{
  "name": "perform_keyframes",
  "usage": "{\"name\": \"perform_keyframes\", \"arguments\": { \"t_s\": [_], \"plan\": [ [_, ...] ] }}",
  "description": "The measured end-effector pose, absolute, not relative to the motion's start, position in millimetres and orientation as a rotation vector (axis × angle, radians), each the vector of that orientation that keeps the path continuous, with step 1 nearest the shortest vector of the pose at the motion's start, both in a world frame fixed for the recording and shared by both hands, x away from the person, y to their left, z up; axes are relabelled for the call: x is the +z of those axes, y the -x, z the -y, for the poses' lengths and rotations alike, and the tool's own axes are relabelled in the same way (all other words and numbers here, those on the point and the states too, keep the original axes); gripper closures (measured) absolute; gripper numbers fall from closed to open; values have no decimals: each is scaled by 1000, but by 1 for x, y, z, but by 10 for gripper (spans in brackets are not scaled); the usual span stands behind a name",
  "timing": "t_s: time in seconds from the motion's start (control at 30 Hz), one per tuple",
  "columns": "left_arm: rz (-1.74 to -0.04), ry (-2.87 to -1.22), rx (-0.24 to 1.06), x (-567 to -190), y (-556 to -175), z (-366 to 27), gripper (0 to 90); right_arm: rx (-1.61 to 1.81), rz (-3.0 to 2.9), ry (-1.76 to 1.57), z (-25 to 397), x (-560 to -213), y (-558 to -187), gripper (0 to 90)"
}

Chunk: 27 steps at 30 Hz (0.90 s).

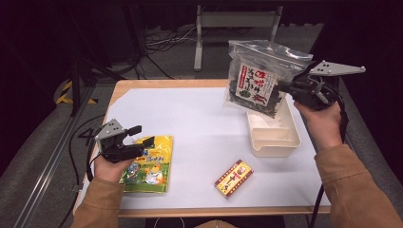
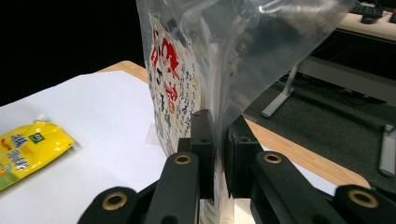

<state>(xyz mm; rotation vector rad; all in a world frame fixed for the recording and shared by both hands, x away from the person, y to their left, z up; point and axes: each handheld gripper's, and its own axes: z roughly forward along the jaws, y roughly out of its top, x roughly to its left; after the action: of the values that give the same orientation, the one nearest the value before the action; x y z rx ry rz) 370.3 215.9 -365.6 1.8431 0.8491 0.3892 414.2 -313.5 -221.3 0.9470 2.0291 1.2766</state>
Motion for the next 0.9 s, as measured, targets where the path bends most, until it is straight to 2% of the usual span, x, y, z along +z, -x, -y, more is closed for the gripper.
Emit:
{"name": "perform_keyframes", "arguments": {
  "t_s": [0.9],
  "plan": [
    [-900,-1855,361,-377,-375,-216,300,1186,-1940,-1088,360,-238,-433,837]
  ]
}}
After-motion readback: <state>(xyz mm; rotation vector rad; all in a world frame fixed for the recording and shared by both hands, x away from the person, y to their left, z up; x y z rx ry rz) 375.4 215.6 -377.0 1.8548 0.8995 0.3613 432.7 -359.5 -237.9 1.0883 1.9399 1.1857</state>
